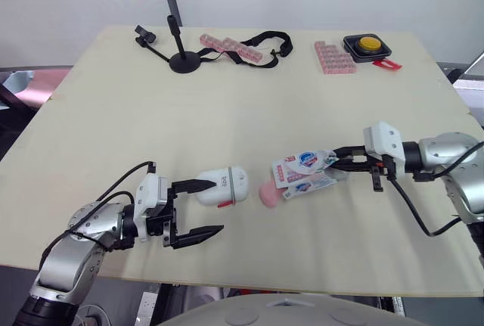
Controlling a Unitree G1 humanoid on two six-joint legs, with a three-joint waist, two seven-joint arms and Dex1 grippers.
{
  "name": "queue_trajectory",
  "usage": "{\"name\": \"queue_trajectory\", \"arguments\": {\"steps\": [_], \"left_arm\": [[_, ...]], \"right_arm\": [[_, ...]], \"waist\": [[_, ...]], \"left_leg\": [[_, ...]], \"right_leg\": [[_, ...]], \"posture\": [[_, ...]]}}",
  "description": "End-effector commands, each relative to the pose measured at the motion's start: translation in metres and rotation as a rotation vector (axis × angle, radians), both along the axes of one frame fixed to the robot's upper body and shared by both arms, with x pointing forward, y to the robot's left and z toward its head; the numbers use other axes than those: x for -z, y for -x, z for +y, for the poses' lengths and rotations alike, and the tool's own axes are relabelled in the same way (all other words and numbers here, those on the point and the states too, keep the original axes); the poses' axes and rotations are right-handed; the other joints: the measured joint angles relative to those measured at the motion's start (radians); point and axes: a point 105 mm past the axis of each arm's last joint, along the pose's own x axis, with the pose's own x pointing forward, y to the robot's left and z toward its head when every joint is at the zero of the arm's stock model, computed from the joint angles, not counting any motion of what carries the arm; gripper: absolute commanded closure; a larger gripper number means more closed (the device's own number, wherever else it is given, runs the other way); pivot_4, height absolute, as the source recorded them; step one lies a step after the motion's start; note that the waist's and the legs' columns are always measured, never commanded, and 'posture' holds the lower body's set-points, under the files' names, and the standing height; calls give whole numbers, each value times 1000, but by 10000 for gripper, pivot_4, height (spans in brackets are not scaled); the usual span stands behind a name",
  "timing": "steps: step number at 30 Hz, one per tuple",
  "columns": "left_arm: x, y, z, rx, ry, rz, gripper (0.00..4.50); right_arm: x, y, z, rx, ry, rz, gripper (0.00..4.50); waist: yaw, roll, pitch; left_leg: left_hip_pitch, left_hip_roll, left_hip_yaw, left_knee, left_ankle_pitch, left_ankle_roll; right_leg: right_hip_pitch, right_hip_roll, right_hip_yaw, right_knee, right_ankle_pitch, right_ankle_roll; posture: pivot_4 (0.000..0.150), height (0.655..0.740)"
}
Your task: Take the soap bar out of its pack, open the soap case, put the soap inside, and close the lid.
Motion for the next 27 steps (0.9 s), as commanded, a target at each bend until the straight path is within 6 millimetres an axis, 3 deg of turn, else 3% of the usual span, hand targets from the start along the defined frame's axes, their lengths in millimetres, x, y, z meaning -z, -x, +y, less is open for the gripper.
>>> {"name": "queue_trajectory", "arguments": {"steps": [1,7,12,22,27], "left_arm": [[-3,1,1,19,-11,-12,0],[-3,0,3,21,-16,-14,0],[-5,-3,3,20,-17,-19,0],[-9,-2,4,14,-1,-11,0],[-14,3,2,42,31,-4,0]], "right_arm": [[-13,2,-23,50,2,-54,39884],[-11,4,-63,186,-52,-81,39884],[-8,-5,-118,535,-220,-159,39884],[26,-6,-177,1185,-333,-290,39884],[40,-5,-191,1431,-369,-306,39884]], "waist": [[0,0,0],[-2,0,0],[-2,0,0],[-5,2,-2],[-5,4,-2]], "left_leg": [[0,0,0,0,0,0],[0,0,0,0,-1,1],[0,0,0,1,-1,2],[1,0,0,1,0,2],[1,-1,0,1,1,-1]], "right_leg": [[0,0,0,0,0,0],[0,0,0,0,0,0],[0,0,0,0,0,0],[0,0,0,1,0,0],[0,-1,0,1,0,0]], "posture": [[1500,7395],[1500,7395],[1500,7395],[1500,7395],[1500,7395]]}}
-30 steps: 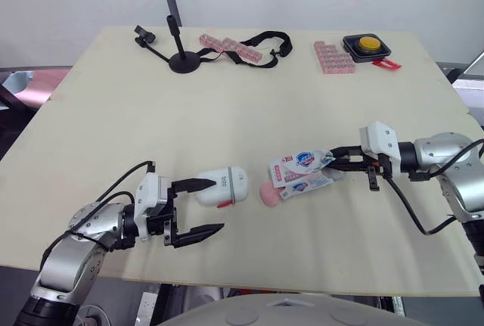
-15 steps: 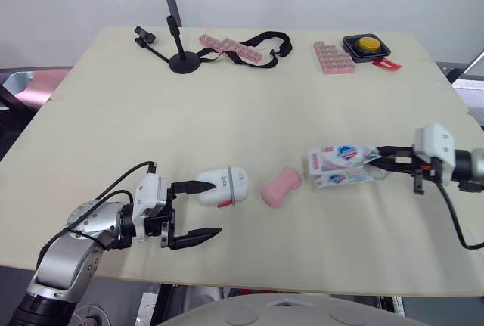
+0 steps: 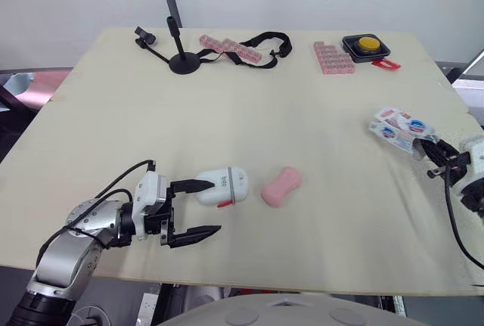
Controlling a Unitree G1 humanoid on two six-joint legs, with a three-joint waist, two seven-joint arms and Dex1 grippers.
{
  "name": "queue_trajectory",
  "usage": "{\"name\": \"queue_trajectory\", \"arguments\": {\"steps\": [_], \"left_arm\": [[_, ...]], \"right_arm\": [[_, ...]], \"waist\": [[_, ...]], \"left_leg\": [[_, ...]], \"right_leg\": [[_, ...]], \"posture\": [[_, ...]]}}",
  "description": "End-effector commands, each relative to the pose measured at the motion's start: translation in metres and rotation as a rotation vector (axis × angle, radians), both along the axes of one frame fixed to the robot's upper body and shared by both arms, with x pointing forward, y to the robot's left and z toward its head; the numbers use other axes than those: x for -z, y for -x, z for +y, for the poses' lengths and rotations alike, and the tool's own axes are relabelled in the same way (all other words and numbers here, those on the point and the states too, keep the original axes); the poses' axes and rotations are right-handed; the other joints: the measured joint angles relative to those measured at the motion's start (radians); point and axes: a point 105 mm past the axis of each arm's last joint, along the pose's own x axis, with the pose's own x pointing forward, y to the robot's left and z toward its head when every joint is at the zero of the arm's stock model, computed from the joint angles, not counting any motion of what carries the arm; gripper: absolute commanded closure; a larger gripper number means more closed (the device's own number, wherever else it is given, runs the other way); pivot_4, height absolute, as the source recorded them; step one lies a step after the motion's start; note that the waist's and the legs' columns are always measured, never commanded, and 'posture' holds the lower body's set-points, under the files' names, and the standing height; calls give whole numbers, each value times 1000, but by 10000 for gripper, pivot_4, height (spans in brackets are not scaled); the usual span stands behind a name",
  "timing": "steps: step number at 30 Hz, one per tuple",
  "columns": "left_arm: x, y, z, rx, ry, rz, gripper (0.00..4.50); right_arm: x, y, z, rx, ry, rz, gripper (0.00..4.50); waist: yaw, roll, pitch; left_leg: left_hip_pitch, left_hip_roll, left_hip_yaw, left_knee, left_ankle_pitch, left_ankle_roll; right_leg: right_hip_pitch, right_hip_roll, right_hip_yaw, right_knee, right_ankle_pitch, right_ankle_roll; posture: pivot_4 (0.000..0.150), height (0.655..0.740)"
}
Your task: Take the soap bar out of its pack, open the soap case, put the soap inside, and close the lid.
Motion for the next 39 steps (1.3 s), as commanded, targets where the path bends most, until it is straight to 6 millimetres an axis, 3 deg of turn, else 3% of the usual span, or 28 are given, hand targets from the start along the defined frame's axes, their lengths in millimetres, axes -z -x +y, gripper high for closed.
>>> {"name": "queue_trajectory", "arguments": {"steps": [1,5,8,13,28,39], "left_arm": [[-13,3,1,21,23,-32,0],[-21,6,0,33,97,-30,0],[-27,8,0,31,142,-49,0],[-23,13,-2,27,147,-47,0],[-14,17,-3,55,105,-82,0],[-11,14,-4,59,96,-74,0]], "right_arm": [[-11,2,-13,152,2,-50,39884],[-4,0,-17,286,-114,-78,39884],[0,-2,-13,281,-131,-66,39884],[12,1,-13,304,-136,-25,39884],[19,1,-19,279,-97,11,39884],[13,12,-8,152,-39,11,3870]], "waist": [[0,1,-1],[-3,2,-1],[-1,4,-2],[-1,4,-2],[-2,4,-3],[-2,5,-3]], "left_leg": [[0,0,0,0,0,0],[1,0,0,-1,0,-1],[0,0,0,-1,1,-1],[0,-1,0,-1,0,-2],[1,-1,0,-2,0,-2],[1,-1,0,-2,0,-2]], "right_leg": [[0,0,0,0,0,0],[0,0,0,0,0,0],[0,0,0,0,0,0],[0,0,1,0,0,1],[1,0,0,0,0,1],[1,-1,0,-1,0,1]], "posture": [[1500,7395],[1500,7395],[1500,7395],[1500,7395],[1500,7395],[1500,7395]]}}
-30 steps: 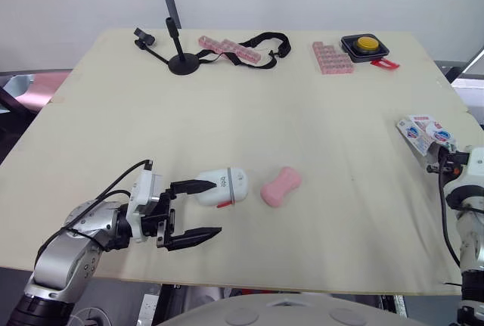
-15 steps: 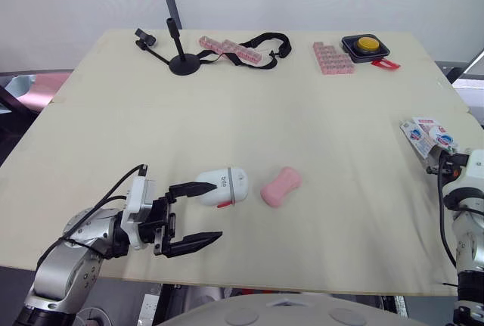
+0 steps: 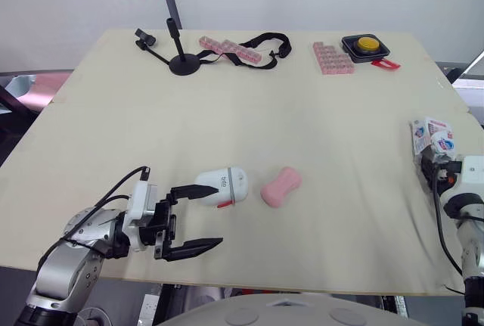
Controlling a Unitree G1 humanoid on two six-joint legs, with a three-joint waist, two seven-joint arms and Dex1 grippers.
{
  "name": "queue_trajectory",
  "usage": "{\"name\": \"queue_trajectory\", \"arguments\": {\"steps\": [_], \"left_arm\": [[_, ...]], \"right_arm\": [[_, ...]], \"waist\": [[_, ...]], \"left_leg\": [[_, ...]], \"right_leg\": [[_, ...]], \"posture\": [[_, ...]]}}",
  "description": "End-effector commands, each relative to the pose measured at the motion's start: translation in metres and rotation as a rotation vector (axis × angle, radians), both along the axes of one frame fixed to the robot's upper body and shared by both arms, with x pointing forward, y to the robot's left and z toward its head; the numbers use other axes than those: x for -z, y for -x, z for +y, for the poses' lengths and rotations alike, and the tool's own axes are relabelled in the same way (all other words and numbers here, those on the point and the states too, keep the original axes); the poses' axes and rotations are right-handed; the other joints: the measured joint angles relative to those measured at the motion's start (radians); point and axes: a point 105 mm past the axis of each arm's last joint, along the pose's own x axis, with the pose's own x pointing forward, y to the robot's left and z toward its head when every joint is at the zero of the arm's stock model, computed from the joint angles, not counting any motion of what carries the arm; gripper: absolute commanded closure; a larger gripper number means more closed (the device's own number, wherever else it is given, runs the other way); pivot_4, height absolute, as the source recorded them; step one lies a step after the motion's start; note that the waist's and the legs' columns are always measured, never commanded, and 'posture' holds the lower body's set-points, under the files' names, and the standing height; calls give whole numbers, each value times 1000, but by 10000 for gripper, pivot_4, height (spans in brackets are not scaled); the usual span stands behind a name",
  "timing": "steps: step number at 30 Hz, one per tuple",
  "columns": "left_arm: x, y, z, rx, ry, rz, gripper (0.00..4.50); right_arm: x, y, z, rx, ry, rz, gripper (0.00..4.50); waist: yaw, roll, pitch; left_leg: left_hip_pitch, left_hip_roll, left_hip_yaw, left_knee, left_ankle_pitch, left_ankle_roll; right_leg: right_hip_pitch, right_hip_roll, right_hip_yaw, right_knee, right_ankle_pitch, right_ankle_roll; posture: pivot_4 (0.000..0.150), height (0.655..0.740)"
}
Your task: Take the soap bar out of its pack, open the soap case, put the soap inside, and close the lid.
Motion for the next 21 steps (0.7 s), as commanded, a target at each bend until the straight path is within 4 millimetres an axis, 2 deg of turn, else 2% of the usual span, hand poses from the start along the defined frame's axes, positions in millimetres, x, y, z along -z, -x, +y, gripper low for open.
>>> {"name": "queue_trajectory", "arguments": {"steps": [1,7,10,14,17,21], "left_arm": [[-2,-1,0,4,-4,-17,0],[0,-4,-2,7,-5,-15,0],[0,-5,-2,7,-6,-14,0],[1,-7,-1,4,-16,-4,0],[0,-11,1,-7,-24,0,0],[-2,-17,4,-23,-37,6,0]], "right_arm": [[-22,4,-6,-12,66,-63,841],[-30,19,-13,-51,135,-103,269],[-45,22,-18,-73,165,-182,269],[-77,17,-11,-204,219,-310,269],[-98,4,8,-363,237,-372,269],[-106,-7,62,-693,186,-379,269]], "waist": [[0,0,0],[2,0,0],[-1,1,0],[-5,1,-1],[-6,1,-1],[-6,1,-1]], "left_leg": [[0,0,0,0,0,0],[0,0,0,0,0,1],[0,0,0,0,-1,2],[1,0,0,0,-2,4],[1,0,0,-1,-2,5],[1,0,0,0,-2,5]], "right_leg": [[0,0,0,0,0,0],[0,0,0,-1,0,0],[0,0,0,-1,0,0],[1,0,0,-1,0,0],[3,0,0,-1,0,0],[3,0,0,-1,0,0]], "posture": [[1500,7395],[1500,7395],[1500,7395],[1500,7395],[1500,7395],[1500,7395]]}}
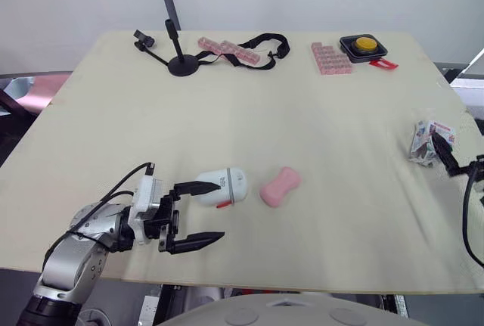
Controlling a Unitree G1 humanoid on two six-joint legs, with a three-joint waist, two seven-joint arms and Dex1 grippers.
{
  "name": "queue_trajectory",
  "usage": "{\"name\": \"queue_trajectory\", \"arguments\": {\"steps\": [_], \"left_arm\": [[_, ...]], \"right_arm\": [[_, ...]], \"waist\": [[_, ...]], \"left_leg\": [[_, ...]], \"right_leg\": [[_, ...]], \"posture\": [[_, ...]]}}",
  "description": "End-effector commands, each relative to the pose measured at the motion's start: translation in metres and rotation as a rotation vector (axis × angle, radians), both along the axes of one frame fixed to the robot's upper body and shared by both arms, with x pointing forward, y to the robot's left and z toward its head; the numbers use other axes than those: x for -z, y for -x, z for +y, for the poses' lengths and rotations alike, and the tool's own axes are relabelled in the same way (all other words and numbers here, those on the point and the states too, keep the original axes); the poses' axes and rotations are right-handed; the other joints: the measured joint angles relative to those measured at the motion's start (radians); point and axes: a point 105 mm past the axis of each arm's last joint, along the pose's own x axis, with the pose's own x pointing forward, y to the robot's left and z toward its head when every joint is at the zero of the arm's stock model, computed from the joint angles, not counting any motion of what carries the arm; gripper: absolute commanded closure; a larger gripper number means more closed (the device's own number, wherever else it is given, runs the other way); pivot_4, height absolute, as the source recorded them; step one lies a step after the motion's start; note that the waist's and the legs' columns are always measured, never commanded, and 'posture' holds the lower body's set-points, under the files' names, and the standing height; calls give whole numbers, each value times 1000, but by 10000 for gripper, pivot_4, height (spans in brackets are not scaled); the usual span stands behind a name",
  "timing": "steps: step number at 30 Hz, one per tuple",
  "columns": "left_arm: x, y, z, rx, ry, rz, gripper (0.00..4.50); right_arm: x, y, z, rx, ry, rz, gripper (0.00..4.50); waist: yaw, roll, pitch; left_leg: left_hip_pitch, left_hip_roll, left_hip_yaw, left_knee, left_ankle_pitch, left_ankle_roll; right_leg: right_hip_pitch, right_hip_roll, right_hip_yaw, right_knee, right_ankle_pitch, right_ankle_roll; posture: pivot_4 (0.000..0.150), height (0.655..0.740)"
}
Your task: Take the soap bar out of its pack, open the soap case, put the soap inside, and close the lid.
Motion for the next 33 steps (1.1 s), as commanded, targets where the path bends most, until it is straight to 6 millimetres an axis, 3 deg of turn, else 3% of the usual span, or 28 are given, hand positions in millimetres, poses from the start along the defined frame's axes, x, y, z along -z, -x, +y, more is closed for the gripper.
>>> {"name": "queue_trajectory", "arguments": {"steps": [1,5,9,15,22,28,33], "left_arm": [[-5,-7,5,-20,-26,-17,0],[-7,-14,10,-46,-56,11,0],[-6,-24,17,-136,-100,2,0],[5,-35,41,-280,-295,0,0],[11,-36,56,-270,-400,47,0],[11,-37,45,-149,-413,45,0],[13,-54,31,-135,-454,13,0]], "right_arm": [[-11,-2,53,-315,18,8,269],[3,14,108,-650,18,120,269],[26,37,134,-874,50,247,269],[48,61,149,-1070,149,338,269],[47,55,156,-1080,164,330,269],[43,48,163,-1084,183,319,269],[39,46,167,-1083,189,309,269]], "waist": [[1,0,0],[5,0,0],[10,0,0],[1,-1,0],[3,-1,0],[5,-1,0],[6,-1,0]], "left_leg": [[0,0,0,0,0,0],[0,0,-1,0,0,1],[-2,0,-1,1,-1,2],[-2,1,-1,2,-1,2],[-2,0,-1,2,0,3],[-3,0,-1,2,0,4],[-3,-1,-1,2,1,5]], "right_leg": [[0,0,0,0,0,0],[-1,0,-1,0,0,0],[-1,-1,-2,-1,0,0],[-1,-1,-2,-1,0,0],[-2,-1,-2,-1,0,-1],[-4,-2,-2,1,-1,-1],[-4,-2,-2,2,-1,-2]], "posture": [[1500,7395],[1500,7395],[1500,7395],[1500,7395],[1500,7395],[1500,7395],[1500,7395]]}}
